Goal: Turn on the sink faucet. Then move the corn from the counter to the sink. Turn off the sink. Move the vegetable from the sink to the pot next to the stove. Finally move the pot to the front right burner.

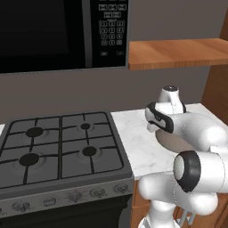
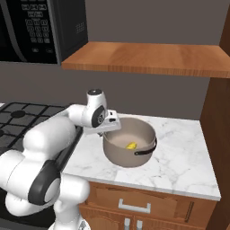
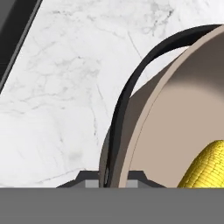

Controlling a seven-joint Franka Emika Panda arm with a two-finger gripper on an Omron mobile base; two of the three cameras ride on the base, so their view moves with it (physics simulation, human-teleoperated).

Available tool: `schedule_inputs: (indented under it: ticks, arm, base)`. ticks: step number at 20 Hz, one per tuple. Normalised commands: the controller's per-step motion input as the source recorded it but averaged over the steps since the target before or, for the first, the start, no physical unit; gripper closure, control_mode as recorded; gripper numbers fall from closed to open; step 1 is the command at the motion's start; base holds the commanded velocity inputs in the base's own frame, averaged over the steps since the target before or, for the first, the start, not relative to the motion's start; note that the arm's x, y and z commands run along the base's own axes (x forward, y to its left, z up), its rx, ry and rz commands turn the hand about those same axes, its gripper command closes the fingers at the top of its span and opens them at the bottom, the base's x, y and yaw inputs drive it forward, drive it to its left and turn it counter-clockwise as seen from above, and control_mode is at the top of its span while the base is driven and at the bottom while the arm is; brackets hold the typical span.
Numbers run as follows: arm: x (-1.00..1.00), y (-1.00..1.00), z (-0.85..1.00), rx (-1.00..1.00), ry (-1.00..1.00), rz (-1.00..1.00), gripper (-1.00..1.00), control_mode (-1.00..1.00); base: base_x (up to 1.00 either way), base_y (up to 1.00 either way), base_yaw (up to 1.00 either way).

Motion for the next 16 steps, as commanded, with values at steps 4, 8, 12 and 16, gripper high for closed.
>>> schedule_inputs:
  ticks: [4,8,12,16]
  arm:
    - [-0.29,0.78,0.04,-0.09,-0.08,0.29,1.00,-1.00]
    - [-0.22,0.82,0.01,-0.04,-0.02,0.34,1.00,-1.00]
    - [-0.05,0.88,0.08,-0.01,0.00,0.38,1.00,-1.00]
    - [0.00,0.89,0.14,0.00,0.00,0.41,1.00,-1.00]
  base:
    - [0.00,0.00,0.00]
    - [0.00,0.00,0.00]
    - [0.00,0.00,0.00]
    - [0.00,0.00,0.00]
